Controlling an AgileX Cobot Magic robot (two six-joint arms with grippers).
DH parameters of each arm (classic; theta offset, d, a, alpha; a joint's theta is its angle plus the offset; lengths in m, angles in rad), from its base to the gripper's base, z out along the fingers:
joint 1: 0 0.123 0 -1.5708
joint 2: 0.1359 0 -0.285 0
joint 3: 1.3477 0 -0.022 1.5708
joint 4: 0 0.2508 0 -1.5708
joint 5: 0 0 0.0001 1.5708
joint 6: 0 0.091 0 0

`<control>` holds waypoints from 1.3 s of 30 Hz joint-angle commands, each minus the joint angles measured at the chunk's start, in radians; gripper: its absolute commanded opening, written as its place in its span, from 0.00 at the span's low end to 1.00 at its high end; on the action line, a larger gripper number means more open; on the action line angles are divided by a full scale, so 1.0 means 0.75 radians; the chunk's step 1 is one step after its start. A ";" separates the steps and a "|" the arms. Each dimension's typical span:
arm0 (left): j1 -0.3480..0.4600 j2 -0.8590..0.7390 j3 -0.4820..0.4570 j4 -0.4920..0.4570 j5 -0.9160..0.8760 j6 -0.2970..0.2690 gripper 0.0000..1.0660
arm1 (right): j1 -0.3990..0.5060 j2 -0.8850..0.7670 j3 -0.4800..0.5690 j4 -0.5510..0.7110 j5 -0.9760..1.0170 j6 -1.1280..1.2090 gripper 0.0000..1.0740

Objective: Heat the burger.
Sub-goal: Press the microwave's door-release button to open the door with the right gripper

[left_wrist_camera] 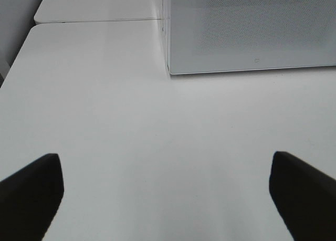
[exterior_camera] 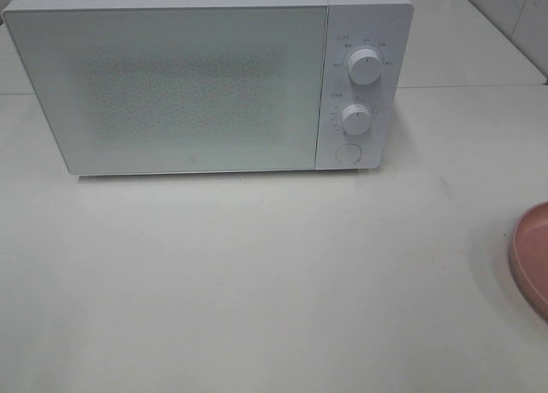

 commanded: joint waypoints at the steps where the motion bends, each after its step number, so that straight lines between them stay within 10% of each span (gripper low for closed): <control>1: -0.005 -0.031 0.005 -0.007 -0.016 -0.005 0.94 | -0.005 0.064 -0.011 -0.005 -0.096 -0.008 0.70; 39: -0.005 -0.031 0.005 -0.007 -0.016 -0.005 0.94 | -0.005 0.937 0.023 -0.012 -1.145 -0.003 0.70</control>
